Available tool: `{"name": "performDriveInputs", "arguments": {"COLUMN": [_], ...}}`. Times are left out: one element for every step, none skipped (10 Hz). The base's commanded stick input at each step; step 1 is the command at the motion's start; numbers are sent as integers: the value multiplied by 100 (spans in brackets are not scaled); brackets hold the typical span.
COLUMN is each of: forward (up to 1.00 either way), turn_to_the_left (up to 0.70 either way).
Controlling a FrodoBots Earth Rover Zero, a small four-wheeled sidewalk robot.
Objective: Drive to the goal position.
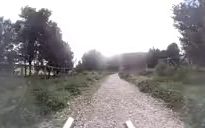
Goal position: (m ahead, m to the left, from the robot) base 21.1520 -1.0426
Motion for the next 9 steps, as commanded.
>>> {"name": "performDriveInputs", "arguments": {"forward": [70,70,70,70,70,70,70,70,70], "turn_to_the_left": [0,0,0,0,0,0,0,0,0]}}
